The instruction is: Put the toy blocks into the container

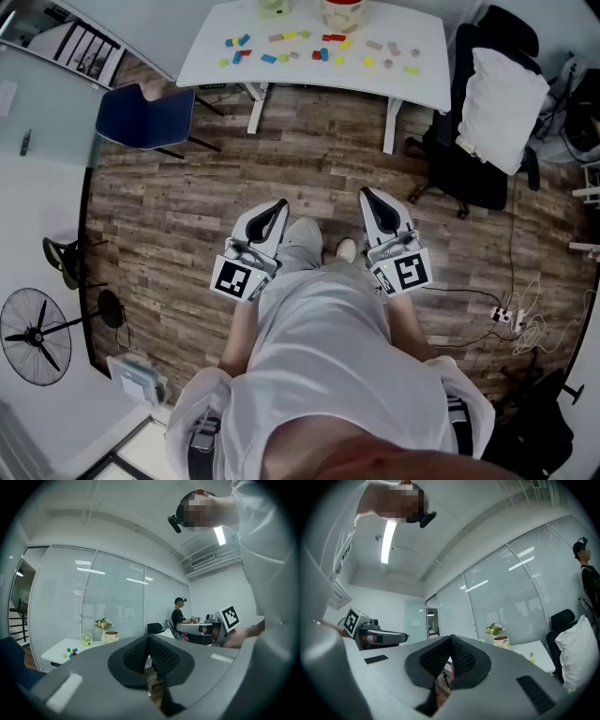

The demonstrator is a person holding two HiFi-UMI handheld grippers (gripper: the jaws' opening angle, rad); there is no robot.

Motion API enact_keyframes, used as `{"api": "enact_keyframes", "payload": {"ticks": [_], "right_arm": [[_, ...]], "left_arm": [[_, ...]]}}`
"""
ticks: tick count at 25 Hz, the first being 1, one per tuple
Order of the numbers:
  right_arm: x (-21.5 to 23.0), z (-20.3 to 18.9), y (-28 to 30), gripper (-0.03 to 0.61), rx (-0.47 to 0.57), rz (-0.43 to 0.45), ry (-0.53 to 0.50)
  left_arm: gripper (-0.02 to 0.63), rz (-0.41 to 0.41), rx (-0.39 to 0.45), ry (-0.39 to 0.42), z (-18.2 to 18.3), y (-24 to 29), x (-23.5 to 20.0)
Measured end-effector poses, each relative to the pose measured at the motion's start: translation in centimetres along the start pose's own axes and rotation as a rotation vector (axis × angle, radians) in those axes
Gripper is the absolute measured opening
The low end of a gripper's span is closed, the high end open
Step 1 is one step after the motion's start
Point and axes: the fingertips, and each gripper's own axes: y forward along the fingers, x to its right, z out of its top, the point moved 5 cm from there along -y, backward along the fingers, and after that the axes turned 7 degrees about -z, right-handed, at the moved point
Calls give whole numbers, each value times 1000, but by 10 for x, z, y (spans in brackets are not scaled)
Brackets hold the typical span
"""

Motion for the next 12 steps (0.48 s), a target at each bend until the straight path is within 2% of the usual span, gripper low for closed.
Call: {"api": "enact_keyframes", "payload": {"ticks": [8,12], "right_arm": [[6,-2,-9,-2,14,-29,-25],[-7,5,5,-2,30,-30,-70]], "left_arm": [[-5,-23,1,25,-3,0,7],[-5,-5,29,25,5,-10,-9]]}}
